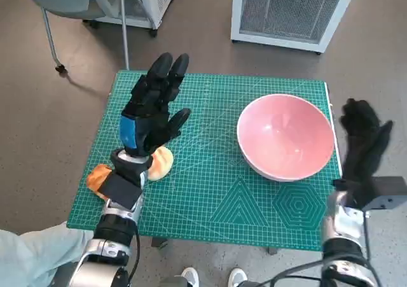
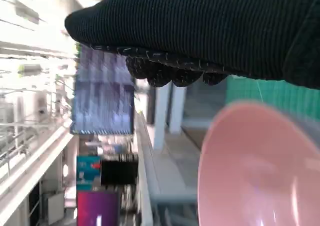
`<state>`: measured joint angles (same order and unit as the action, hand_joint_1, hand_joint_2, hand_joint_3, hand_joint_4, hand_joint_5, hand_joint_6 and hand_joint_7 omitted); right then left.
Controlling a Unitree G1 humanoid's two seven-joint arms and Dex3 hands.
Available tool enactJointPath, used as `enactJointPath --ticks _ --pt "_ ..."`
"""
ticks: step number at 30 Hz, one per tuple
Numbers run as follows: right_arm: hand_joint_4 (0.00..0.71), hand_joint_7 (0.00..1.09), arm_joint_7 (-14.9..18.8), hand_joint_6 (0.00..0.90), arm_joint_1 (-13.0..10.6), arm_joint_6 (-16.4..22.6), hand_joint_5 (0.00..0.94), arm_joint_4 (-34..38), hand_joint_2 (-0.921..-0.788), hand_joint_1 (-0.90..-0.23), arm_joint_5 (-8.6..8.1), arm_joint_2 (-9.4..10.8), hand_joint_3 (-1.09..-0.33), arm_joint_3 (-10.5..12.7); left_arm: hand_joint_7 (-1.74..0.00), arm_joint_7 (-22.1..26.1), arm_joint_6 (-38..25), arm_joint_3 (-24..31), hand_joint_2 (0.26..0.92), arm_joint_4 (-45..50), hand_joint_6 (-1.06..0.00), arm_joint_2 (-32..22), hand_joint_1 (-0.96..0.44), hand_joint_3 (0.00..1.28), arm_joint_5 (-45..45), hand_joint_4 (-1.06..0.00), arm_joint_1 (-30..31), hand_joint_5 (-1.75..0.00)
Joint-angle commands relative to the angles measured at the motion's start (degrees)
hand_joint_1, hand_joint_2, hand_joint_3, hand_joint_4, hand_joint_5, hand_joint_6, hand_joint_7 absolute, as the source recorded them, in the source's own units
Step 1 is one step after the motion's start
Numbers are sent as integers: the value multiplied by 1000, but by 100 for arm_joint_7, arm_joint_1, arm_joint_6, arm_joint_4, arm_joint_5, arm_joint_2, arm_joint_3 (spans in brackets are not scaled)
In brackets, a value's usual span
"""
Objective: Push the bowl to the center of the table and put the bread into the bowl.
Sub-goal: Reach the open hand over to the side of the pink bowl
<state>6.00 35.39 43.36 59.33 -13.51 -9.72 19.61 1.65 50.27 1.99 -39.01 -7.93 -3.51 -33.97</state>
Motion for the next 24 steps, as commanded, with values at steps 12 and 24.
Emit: enactJointPath --ticks 12,24 --pt "248 528 707 47 720 -714 6 790 -921 -454 -308 410 -861 118 -26 16 -129 57 921 245 -487 -70 -288 256 9 -353 145 -1" --pt "256 466 736 104 1247 -995 4 1111 -921 -474 -482 605 -826 328 -29 4 -303 115 921 519 -492 -107 -282 253 31 -355 285 -2"
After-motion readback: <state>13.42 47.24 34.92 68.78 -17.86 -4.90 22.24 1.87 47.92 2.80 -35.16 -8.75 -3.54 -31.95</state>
